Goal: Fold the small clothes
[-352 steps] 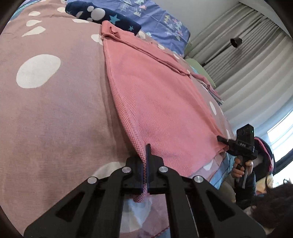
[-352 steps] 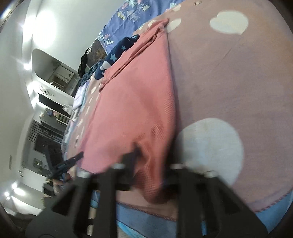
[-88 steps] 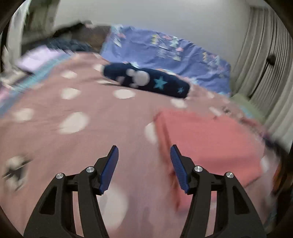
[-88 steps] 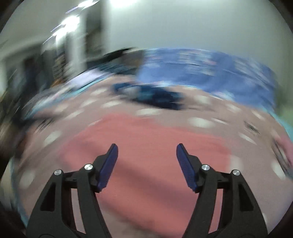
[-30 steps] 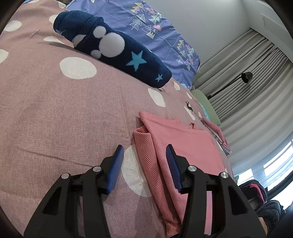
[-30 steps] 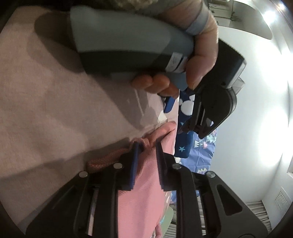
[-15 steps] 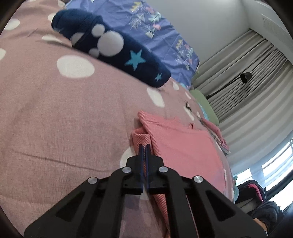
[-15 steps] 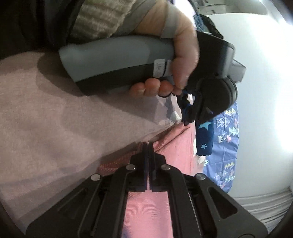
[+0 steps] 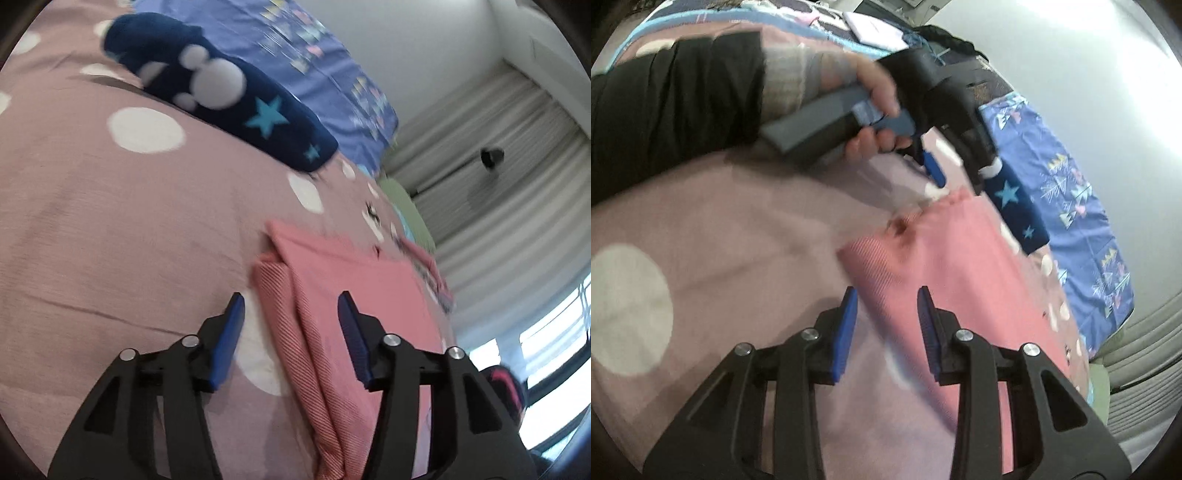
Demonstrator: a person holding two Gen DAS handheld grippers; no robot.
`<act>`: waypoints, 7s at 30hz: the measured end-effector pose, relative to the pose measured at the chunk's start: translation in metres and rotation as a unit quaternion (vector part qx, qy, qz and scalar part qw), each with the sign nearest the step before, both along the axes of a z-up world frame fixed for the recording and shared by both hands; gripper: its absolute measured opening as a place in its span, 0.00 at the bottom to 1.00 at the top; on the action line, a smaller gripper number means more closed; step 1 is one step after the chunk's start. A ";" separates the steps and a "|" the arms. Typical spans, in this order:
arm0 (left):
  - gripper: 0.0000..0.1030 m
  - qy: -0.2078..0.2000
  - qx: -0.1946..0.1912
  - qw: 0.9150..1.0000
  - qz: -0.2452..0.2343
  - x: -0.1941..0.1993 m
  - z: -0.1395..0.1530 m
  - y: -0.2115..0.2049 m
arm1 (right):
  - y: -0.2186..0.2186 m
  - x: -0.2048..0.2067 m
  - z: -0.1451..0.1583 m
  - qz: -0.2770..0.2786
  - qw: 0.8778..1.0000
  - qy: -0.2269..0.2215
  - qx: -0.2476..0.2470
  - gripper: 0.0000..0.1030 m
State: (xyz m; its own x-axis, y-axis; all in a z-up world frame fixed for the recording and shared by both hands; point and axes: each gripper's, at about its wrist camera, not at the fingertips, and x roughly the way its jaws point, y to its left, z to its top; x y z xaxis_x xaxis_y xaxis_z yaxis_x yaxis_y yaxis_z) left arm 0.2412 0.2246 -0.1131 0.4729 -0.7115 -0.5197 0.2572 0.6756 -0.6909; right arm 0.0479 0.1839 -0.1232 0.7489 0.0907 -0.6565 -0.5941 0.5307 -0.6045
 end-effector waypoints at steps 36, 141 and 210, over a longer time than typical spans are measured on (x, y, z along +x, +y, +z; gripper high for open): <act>0.20 0.021 -0.016 1.000 0.004 0.015 -0.016 -0.024 | 0.026 0.023 -0.017 -0.025 0.998 -0.055 0.019 0.38; 0.65 -0.117 0.383 0.916 -0.015 -0.173 0.018 -0.262 | -0.440 0.014 0.007 -0.342 0.718 0.165 0.583 0.14; 0.45 -0.123 0.309 0.943 -0.034 -0.091 0.053 -0.266 | -0.422 0.197 0.061 -0.279 0.833 0.130 0.460 0.45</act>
